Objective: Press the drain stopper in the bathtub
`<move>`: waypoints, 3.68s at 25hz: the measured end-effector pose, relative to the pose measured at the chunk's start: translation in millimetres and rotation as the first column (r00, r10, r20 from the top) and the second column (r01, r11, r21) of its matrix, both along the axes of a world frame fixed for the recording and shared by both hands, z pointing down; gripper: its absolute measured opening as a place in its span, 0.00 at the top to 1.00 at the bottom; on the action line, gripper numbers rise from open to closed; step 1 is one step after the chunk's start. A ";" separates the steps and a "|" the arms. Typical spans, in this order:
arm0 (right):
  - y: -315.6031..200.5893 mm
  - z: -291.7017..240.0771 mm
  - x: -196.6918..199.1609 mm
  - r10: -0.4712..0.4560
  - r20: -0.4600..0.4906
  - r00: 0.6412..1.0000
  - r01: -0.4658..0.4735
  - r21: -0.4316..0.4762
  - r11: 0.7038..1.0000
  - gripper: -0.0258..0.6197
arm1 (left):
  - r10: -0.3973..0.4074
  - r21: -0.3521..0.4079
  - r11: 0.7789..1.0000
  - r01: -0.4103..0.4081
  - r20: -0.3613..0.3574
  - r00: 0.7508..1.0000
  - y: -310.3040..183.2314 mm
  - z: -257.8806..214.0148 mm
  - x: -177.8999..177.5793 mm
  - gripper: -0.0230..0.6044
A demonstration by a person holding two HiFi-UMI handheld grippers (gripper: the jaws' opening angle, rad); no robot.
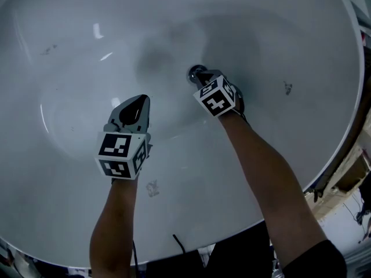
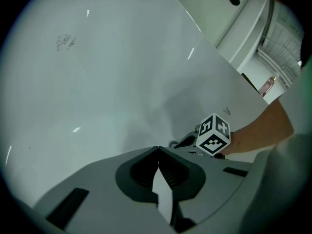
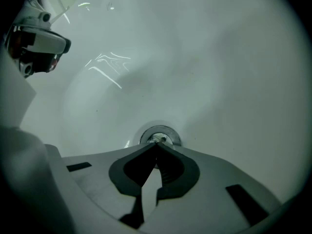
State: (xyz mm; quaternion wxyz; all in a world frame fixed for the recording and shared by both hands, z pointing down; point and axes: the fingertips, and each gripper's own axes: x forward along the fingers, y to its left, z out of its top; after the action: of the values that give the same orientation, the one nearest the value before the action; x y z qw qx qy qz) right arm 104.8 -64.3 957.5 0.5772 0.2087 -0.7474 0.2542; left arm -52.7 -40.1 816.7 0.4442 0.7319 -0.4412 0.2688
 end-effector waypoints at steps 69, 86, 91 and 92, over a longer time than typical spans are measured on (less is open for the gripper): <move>126.6 -836.1 -73.0 0.023 0.684 0.729 -0.335 0.327 0.884 0.94 | -0.086 0.448 0.890 0.088 -0.026 0.996 116.4 -684.5 -49.3 0.94; 75.3 -991.1 -60.3 -0.261 0.730 0.632 -0.266 0.520 0.811 0.94 | -0.162 0.682 0.728 0.075 0.064 0.985 81.0 -848.6 -45.9 0.94; 89.0 -1030.7 -59.0 -0.376 0.711 0.594 -0.234 0.600 0.765 0.94 | -0.202 0.745 0.658 0.108 0.036 0.979 84.8 -879.1 -42.9 0.94; 90.9 -1036.1 -57.5 -0.386 0.714 0.584 -0.239 0.606 0.759 0.94 | -0.211 0.754 0.648 0.112 0.037 0.977 85.4 -881.8 -43.0 0.94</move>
State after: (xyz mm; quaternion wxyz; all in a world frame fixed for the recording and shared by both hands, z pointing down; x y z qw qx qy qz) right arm 47.3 26.6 -78.7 0.0740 0.2209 -0.9723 0.0202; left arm -95.7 45.3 -65.0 0.0993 0.7895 -0.6020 0.0673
